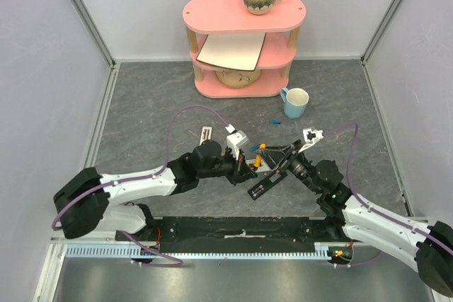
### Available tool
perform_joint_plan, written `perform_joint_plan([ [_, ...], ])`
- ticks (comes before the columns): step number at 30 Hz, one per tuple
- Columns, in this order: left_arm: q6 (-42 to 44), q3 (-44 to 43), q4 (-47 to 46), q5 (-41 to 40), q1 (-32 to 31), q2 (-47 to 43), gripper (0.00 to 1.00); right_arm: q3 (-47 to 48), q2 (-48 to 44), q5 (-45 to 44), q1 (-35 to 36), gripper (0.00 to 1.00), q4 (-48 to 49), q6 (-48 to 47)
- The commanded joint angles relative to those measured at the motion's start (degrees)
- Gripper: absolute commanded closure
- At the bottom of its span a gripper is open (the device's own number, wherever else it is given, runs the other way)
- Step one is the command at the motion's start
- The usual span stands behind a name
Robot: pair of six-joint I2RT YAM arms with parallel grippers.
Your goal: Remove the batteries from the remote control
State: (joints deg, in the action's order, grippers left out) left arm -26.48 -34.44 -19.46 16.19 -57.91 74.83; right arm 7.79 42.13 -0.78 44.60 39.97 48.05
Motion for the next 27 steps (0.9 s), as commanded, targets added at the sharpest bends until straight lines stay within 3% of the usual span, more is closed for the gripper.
perform_joint_plan([
  [1,3.63,-1.95,7.32,-3.70,0.96,-6.35,0.98,6.87,0.32,2.71,0.23,0.48,-8.66,-4.27],
  [3,4.59,-2.04,11.44,-4.14,1.13,-7.94,0.98,10.03,0.67,2.80,0.23,0.29,-13.74,-6.65],
  [6,5.30,-2.04,16.10,-5.11,1.22,-10.75,0.98,13.55,1.29,3.93,0.05,0.14,-18.51,-8.50],
  [11,6.96,-2.92,22.18,-4.23,1.22,-14.18,0.98,15.67,2.16,12.80,-1.70,0.07,-17.03,-9.20],
  [13,7.23,-3.09,24.11,-3.71,1.22,-15.85,0.98,16.99,3.83,18.93,-2.58,0.11,-15.71,-9.21],
  [15,7.58,-2.83,24.65,-2.57,1.22,-17.86,0.98,18.04,5.41,21.60,-3.99,0.26,-15.44,-8.94],
  [18,7.58,-2.39,24.39,-1.25,1.31,-19.98,0.98,17.96,7.00,26.78,-6.27,0.36,-13.52,-7.54],
  [27,8.11,-2.56,24.21,0.25,1.22,-21.13,0.98,13.48,12.62,36.45,-8.30,0.45,5.97,3.01],
])
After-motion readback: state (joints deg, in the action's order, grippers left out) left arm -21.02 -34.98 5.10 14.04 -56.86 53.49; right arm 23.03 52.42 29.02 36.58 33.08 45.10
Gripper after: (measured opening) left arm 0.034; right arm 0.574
